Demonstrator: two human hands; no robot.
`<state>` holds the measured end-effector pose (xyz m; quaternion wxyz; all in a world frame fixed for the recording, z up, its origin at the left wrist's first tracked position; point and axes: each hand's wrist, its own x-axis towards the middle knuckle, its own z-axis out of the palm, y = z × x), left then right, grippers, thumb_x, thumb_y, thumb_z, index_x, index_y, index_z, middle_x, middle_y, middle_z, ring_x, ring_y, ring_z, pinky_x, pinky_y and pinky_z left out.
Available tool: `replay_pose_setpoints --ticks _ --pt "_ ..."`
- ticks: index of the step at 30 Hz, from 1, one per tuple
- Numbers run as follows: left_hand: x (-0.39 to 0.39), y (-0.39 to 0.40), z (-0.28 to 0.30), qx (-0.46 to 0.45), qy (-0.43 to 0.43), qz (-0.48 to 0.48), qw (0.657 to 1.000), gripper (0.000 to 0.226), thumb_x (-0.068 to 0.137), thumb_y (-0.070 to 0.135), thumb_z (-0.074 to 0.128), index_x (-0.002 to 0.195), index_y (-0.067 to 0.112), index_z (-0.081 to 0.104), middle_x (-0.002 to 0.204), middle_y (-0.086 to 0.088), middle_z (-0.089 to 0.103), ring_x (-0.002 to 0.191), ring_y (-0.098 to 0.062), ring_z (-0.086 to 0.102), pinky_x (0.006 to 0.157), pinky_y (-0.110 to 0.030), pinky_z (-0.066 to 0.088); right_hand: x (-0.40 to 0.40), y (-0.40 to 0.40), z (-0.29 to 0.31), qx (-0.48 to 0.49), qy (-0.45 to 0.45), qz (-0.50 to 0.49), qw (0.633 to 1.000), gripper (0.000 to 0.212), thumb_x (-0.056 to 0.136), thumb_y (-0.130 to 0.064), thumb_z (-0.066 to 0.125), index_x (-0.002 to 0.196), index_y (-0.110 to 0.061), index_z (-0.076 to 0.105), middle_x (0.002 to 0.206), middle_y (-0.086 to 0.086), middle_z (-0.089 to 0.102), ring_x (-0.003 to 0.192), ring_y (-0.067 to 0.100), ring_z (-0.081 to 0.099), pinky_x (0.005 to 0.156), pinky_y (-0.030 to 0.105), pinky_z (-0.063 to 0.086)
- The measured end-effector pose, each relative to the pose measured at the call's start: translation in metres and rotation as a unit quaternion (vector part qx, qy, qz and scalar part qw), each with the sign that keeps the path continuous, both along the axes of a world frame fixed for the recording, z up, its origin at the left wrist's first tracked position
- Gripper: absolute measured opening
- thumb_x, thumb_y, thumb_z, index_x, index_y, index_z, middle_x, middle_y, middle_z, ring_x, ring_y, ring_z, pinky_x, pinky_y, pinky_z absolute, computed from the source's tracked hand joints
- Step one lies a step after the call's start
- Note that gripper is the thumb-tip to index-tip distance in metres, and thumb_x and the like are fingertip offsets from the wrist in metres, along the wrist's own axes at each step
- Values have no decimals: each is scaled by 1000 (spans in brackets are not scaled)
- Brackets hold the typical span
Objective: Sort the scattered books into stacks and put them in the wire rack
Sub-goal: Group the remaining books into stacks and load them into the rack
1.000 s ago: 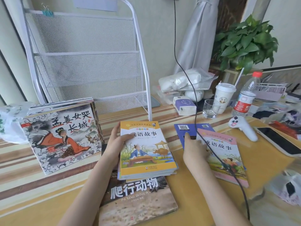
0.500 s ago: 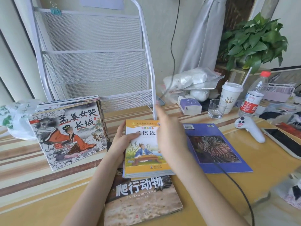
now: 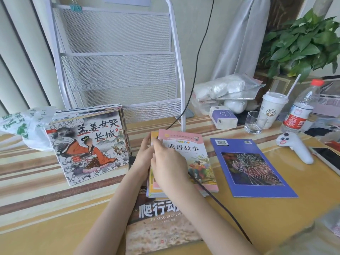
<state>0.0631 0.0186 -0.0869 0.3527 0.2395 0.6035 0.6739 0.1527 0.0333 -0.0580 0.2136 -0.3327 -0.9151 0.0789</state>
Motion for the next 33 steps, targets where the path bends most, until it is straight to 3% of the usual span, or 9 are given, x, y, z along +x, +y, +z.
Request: replay_pose_setpoints --ticks 2,4,9,12,16,18,21,26,33 --pt "1 -1 -1 -10 27 -7 1000 66 85 31 53 146 28 28 146 -11 41 132 -29 43 103 -39 38 7 7 -1 -11 29 -3 1000 46 95 -13 44 138 -18 29 111 9 60 90 28 64 62 32 43" --pt "3 -3 1 -29 34 -12 999 80 69 36 54 145 31 28 143 -9 45 130 -29 45 105 -42 39 12 12 0 -20 53 10 998 43 95 -13 44 136 -17 32 113 9 59 92 28 62 62 30 41" --pt "-1 -1 -1 -21 19 -27 999 86 61 29 61 142 34 31 137 -11 52 122 -29 53 98 -40 44 13 27 -6 -82 117 77 987 39 90 -4 44 128 -14 43 111 10 62 95 24 62 64 29 42" --pt "-4 -1 -4 -8 7 -35 999 79 63 25 59 137 38 33 138 -11 50 124 -29 51 95 -40 45 9 36 -10 -150 181 121 964 39 87 2 44 122 -14 46 126 9 60 119 19 56 88 35 51" --pt "-5 0 -5 12 -1 -46 999 62 67 25 56 123 43 36 136 -8 51 119 -27 53 80 -33 47 7 40 -2 -160 261 163 938 38 85 6 47 119 -10 50 127 3 59 121 6 51 95 8 39" --pt "-6 1 -6 19 -17 -54 998 62 67 23 56 122 43 36 132 -7 52 114 -25 54 72 -30 47 7 44 -2 -126 279 164 938 37 83 3 51 118 -10 51 123 1 59 117 9 53 97 14 41" --pt "-8 1 -9 19 -28 -56 998 61 68 22 56 122 45 37 134 -6 51 116 -25 54 74 -31 48 7 47 -5 -67 250 145 955 34 83 -3 55 116 -11 52 123 1 55 113 16 53 93 33 45" --pt "-12 4 -16 14 -35 -57 998 66 68 18 56 123 49 38 136 -6 51 123 -29 52 80 -35 50 0 54 -13 39 59 29 997 51 90 -6 52 139 -13 42 131 6 47 117 25 44 94 32 39" --pt "-7 4 -14 18 -37 -70 997 56 70 22 59 114 52 45 131 -1 56 114 -21 59 76 -34 52 -21 51 4 2 32 -5 999 19 94 -27 53 90 -18 69 91 4 68 88 27 61 59 28 35"
